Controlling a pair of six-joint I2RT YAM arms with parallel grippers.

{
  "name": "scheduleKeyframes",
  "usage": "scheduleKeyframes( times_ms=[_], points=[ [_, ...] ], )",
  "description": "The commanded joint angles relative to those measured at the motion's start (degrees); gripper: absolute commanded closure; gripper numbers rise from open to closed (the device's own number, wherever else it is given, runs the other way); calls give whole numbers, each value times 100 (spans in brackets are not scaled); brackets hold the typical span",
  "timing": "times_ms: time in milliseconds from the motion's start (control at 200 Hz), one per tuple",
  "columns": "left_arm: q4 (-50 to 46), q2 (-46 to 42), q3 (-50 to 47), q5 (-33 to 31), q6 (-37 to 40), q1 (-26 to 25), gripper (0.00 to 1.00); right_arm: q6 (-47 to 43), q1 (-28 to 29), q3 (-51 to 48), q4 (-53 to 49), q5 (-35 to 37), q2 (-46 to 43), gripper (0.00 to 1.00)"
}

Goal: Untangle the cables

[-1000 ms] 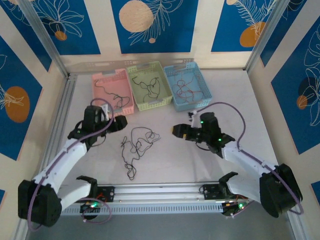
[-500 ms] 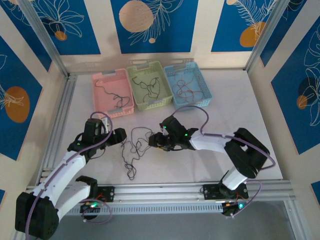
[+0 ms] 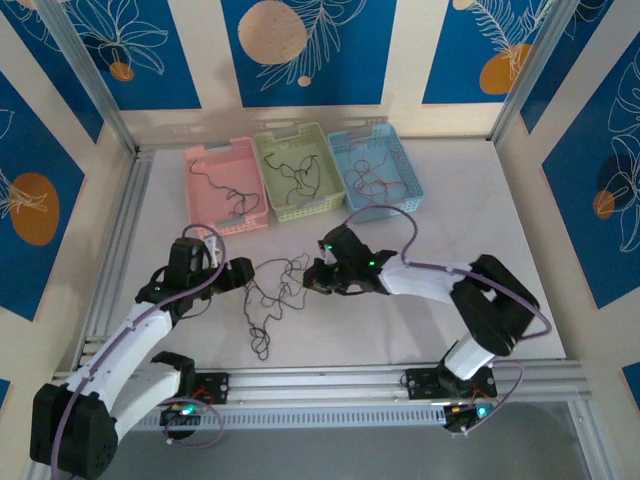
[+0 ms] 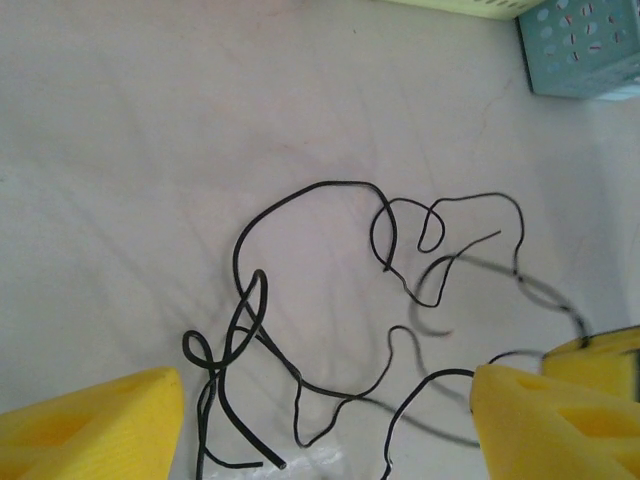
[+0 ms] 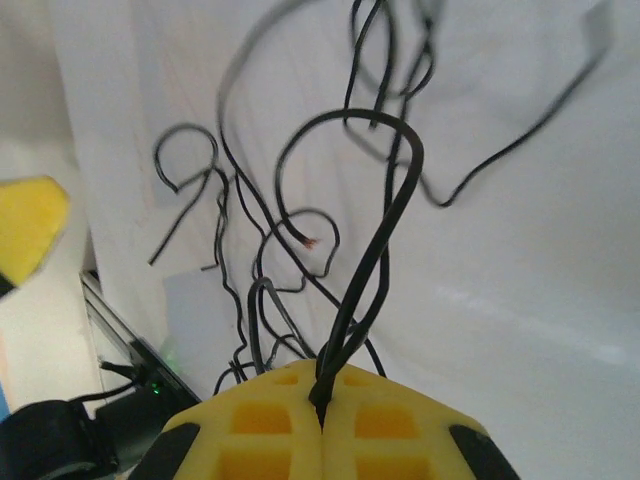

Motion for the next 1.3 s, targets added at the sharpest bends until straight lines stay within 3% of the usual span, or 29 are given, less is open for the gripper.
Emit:
scheduleKeyframes(
  times_ms=[0,190,510,820,1045,1295],
  points=[
    [122,163,-55,229,87,-84,24,-343,-379,-335,-135,-192,-333,100],
    [139,478,113,56,145,-421,27,-493,-576,-560,85,-350,-401,100],
    [301,1051,725,8,329,-1561,34,-410,-733,-770,298,-445,-442,100],
    [170,2552,1695,-265,1136,-2586,36,-344,-838,-902,472,-572,-466,100],
    [-4,3557,2145,-677,1296,-2948,41,-302,-916,-997,583,-666,-496,100],
    [49,3871,2091,-882,1198,-3057,48,-274,-972,-1071,669,-733,-529,100]
  ],
)
